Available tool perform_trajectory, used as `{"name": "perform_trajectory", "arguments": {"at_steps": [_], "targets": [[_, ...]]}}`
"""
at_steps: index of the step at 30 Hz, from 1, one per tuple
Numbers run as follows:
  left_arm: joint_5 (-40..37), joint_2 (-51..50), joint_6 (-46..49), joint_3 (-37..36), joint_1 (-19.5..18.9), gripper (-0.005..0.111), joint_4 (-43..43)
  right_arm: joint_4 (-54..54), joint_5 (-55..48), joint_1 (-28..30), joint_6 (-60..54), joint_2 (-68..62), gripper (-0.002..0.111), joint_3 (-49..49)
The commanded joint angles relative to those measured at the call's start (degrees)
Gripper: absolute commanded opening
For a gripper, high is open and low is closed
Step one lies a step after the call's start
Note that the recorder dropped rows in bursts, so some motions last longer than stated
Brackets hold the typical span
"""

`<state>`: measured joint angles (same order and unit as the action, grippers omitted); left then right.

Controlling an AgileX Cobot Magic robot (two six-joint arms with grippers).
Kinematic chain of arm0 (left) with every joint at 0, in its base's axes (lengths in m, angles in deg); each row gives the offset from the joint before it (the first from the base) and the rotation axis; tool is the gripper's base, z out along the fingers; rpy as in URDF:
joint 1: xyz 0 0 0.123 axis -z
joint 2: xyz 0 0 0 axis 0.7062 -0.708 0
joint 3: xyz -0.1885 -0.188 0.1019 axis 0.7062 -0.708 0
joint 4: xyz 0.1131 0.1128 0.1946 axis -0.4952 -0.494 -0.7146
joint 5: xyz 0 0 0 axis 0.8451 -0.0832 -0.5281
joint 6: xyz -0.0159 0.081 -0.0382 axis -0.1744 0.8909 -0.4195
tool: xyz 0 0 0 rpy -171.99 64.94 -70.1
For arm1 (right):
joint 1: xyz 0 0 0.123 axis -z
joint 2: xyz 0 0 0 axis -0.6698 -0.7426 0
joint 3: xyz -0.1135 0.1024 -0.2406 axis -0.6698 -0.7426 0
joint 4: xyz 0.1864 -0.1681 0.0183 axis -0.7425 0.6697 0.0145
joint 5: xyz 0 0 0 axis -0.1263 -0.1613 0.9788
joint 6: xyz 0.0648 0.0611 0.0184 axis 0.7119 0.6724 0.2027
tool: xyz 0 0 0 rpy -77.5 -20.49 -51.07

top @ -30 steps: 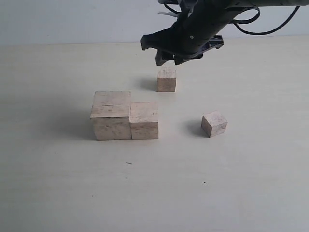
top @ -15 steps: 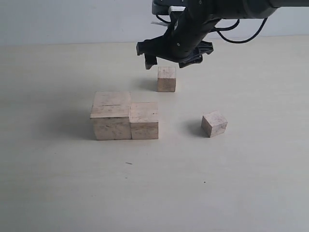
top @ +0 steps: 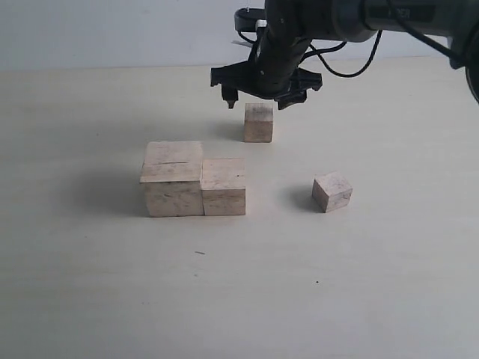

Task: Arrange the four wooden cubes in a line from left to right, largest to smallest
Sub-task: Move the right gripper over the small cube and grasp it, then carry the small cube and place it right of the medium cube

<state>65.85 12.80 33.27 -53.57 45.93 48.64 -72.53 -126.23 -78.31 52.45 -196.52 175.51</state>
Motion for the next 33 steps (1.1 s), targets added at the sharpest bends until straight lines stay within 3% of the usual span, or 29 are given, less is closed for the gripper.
{"name": "perform_trajectory", "arguments": {"at_steps": [1, 11, 14, 20, 21, 28, 31, 33], "targets": [[0.6, 0.3, 0.1, -0.2, 0.2, 0.0, 0.4, 0.8, 0.4, -0.1, 0.4, -1.3, 0.081, 0.7], [0.6, 0.3, 0.1, -0.2, 0.2, 0.0, 0.4, 1.7, 3.4, 0.1, 0.5, -4.6, 0.078, 0.7], [0.6, 0.3, 0.1, -0.2, 0.2, 0.0, 0.4, 3.5, 3.1, 0.1, 0.6, -4.6, 0.063, 0.7], [0.6, 0.3, 0.1, -0.2, 0.2, 0.0, 0.4, 3.5, -2.4, 0.1, -2.8, -3.0, 0.003, 0.7], [0.6, 0.3, 0.1, -0.2, 0.2, 0.0, 0.4, 3.5, -3.3, 0.1, -4.6, -2.4, 0.0, 0.7], [0.6, 0.3, 0.1, -0.2, 0.2, 0.0, 0.4, 3.5, -10.4, 0.1, -18.6, 5.1, 0.0, 0.7], [0.6, 0.3, 0.1, -0.2, 0.2, 0.0, 0.4, 3.4, -17.9, 0.4, -32.9, 10.2, 0.0, 0.2], [0.6, 0.3, 0.1, -0.2, 0.2, 0.0, 0.4, 1.1, -15.9, 2.2, -35.7, 13.5, 0.0, -3.1]]}}
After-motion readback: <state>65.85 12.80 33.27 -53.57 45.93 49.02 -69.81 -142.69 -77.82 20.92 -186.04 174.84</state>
